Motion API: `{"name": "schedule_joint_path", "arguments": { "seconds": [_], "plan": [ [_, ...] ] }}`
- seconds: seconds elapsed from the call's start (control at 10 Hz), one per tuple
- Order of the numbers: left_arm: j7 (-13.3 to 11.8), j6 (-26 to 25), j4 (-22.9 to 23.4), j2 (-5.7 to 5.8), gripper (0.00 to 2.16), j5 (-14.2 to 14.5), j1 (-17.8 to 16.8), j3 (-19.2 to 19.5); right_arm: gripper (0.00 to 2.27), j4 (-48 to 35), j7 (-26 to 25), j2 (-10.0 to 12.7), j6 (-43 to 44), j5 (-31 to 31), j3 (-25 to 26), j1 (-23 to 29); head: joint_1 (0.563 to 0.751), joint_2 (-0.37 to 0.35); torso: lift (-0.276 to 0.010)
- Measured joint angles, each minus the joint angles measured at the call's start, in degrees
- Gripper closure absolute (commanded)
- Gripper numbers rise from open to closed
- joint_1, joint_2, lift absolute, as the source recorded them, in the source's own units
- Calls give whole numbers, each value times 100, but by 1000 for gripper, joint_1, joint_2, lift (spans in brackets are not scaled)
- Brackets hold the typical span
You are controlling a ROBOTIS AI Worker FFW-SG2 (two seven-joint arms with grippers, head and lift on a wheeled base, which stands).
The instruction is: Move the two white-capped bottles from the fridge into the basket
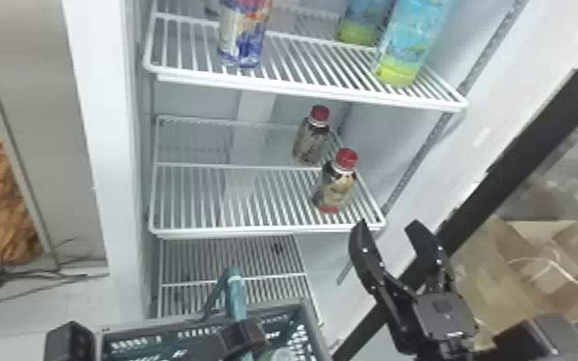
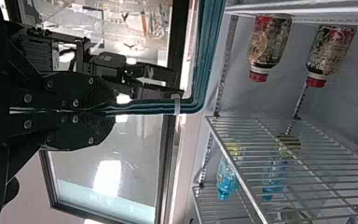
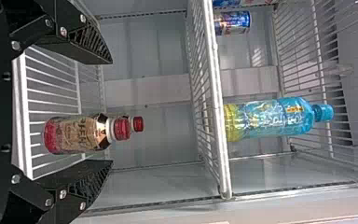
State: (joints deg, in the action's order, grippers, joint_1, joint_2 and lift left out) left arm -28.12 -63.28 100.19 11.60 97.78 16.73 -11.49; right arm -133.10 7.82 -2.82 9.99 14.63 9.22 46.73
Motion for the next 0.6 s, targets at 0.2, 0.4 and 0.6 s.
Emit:
{"name": "schedule_joint_path", "arguments": {
  "seconds": [0.2,0.4,0.6],
  "plan": [
    [0,0,0,1,1118,2,0,-4,317,0,0,-7,0,0,-8,-4,695,-350,-260],
    [0,0,0,1,1118,2,-7,-5,317,0,0,-8,0,0,-11,-4,695,-350,-260],
    [0,0,0,5,1118,2,-13,-12,317,0,0,-8,0,0,-14,-5,695,-350,-260]
  ]
}}
